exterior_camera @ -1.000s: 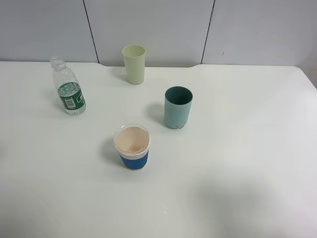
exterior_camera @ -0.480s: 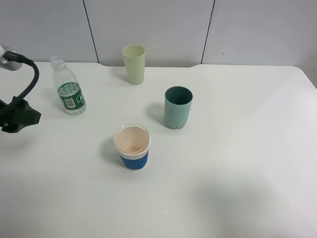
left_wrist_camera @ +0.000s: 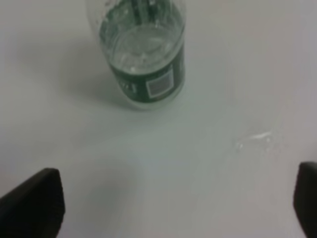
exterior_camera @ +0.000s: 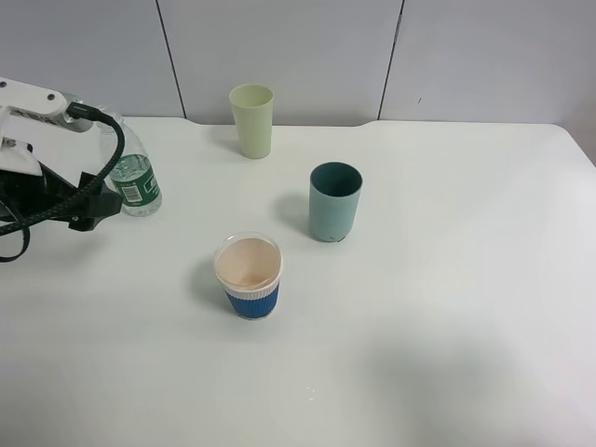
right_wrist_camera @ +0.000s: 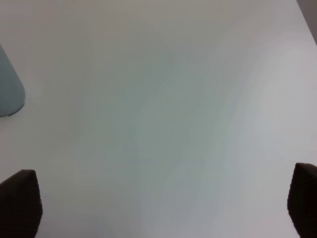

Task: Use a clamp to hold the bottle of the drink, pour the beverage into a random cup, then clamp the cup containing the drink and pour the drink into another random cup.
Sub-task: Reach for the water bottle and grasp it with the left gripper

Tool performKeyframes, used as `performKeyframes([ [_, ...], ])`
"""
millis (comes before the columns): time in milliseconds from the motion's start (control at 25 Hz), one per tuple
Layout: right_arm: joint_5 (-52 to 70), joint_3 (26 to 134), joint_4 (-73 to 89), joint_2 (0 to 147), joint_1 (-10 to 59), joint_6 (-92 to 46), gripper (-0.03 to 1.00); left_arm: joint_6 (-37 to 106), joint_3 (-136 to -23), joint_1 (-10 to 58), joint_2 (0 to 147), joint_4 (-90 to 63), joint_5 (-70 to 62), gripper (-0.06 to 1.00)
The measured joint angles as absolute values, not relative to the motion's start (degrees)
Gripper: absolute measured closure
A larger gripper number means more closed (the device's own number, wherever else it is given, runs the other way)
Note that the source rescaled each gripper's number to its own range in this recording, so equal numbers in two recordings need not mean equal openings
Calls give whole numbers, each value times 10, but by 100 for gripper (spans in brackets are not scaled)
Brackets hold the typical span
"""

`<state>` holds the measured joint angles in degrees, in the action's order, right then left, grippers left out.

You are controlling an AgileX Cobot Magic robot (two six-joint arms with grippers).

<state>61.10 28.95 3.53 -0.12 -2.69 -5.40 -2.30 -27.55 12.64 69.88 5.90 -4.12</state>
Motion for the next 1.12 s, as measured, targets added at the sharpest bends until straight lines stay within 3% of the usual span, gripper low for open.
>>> performKeyframes([
  [240, 611, 290, 35, -1, -27, -54, -3, -25, -234, 126, 747, 51, 93, -4],
  [1120, 611, 290, 35, -1, -27, -54, -3, -28, -210, 126, 989, -7, 503, -4],
])
